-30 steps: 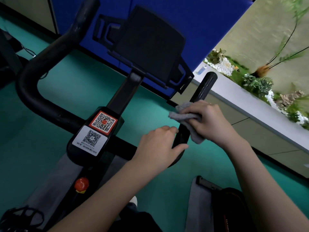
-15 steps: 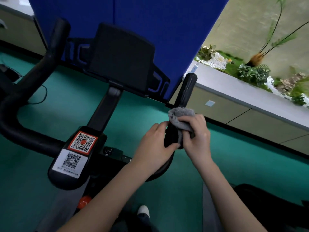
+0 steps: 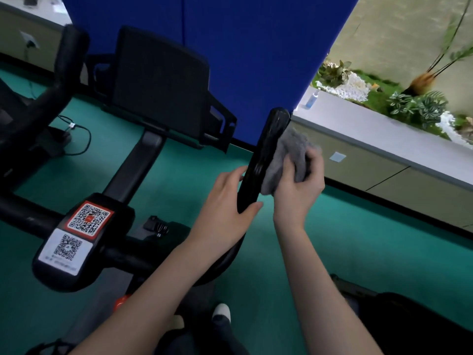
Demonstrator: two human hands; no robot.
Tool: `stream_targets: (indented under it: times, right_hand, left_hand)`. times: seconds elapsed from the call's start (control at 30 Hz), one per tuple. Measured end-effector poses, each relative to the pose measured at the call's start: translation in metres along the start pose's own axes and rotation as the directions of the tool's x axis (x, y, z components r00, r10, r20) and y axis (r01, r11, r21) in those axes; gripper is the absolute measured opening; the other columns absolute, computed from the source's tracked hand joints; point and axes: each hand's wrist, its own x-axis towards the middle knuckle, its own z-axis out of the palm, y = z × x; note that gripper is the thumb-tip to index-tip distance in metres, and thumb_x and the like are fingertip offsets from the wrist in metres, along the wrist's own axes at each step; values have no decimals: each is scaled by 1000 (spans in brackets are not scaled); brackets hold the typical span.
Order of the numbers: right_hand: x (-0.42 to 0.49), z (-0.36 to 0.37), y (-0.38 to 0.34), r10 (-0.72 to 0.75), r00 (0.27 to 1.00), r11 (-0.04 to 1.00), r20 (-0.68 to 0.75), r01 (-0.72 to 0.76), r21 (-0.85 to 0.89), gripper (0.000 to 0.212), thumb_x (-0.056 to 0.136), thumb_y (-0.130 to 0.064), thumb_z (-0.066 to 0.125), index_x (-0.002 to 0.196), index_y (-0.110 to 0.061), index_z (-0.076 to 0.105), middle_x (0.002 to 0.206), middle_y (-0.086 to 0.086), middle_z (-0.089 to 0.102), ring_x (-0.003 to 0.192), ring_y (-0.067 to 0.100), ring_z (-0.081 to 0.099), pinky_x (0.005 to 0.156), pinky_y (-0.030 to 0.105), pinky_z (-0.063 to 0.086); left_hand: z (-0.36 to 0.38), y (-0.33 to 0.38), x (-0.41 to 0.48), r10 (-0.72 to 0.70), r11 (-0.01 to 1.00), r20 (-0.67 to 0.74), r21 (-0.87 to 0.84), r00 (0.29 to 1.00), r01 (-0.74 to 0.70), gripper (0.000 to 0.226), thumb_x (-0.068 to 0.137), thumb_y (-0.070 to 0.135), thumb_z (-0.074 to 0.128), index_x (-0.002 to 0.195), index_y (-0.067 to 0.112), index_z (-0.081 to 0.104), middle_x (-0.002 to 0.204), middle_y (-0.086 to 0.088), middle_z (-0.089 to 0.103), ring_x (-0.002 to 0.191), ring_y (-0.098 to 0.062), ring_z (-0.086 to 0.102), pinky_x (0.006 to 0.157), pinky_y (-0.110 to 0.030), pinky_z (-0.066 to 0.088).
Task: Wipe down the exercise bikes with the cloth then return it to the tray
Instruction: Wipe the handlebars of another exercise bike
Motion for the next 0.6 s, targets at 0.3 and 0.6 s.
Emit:
stream_targets:
  times: [0.3, 0.6]
  right_hand:
    - [-38, -5, 16, 573, 777, 732, 260, -628, 264, 19, 93, 5, 51, 107, -3, 60, 102, 19, 67, 95, 29, 63, 94, 49, 49]
    - [48, 15, 0, 441, 817, 685, 372, -574, 448, 20, 92, 6, 52, 99, -9, 63, 88, 5, 68, 79, 14, 66, 72, 28, 56]
  left_hand:
    - [10, 1, 4, -3, 999, -101, 45, 995, 8, 56, 85, 21, 65, 136, 27, 43, 116, 19, 41, 94, 15, 39, 84, 6, 26]
    - [12, 6, 3, -35, 999, -133, 24, 991, 39, 56, 84, 19, 67, 135, 30, 46, 116, 15, 45, 90, 12, 40, 79, -4, 30]
